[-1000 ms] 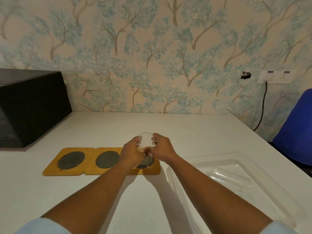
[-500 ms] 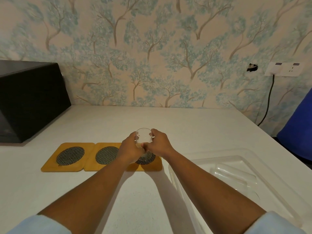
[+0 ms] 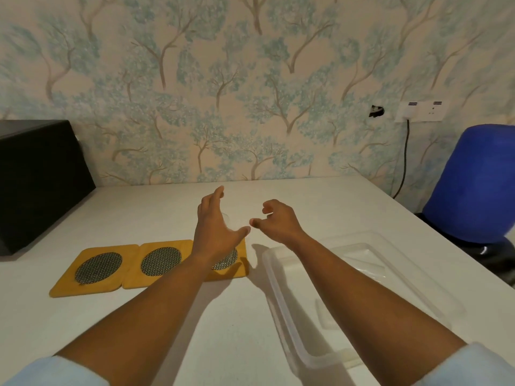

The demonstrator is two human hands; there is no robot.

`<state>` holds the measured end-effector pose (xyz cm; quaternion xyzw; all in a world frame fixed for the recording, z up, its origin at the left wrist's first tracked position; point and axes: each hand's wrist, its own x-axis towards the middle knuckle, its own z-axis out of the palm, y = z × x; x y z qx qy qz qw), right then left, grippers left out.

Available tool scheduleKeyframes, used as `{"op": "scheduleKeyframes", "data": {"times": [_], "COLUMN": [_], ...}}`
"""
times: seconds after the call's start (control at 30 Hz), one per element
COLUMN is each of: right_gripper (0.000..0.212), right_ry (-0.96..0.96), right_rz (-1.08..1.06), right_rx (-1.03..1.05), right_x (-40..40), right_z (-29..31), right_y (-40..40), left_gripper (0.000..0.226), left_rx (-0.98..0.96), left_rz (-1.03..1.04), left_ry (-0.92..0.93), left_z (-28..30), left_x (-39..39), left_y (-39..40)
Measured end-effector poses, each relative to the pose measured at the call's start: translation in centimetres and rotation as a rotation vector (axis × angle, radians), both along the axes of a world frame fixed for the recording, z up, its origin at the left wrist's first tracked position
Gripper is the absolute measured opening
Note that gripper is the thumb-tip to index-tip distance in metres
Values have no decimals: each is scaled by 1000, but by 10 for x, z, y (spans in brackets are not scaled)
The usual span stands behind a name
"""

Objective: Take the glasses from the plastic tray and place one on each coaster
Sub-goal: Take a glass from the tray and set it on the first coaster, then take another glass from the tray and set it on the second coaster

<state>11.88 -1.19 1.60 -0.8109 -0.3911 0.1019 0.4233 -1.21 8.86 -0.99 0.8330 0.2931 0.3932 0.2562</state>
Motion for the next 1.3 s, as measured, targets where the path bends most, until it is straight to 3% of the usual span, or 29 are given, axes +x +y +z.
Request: {"op": "scheduleKeyframes", "data": {"times": [0.17,0.27,0.43,0.6,0.83,1.1,1.3], "right_gripper": [65,61,62,59,58,67,52], "right_ry": [8,20,-16,-212,-287,-476,-628], "right_rz": [-79,-107,-132,-129,-65,41,78], "right_rx": [-50,-68,-153,-533,-828,-943,-965], "right_x": [22,32,47,61,71,85,90], "right_z": [0,-2,-4,-5,-17,-31,-42], "right_y": [-42,-66,-98,-124,-147,-149,-144], "left_gripper": [98,88,89,74,73,68,58], "left_rx": [-80,-125,-161,-189,-237,-245,-293], "left_rz": [-165,-296,-423,-457,-484,-458,-426], "left_ry": [48,193,384,469,626,648,598], "left_z": [-1,-5,-7,-10,-20,-30,-32], "left_x": [26,41,66,91,116,127,130], "left_y": [-34,-51,-79,-109,-137,-145,-146]}}
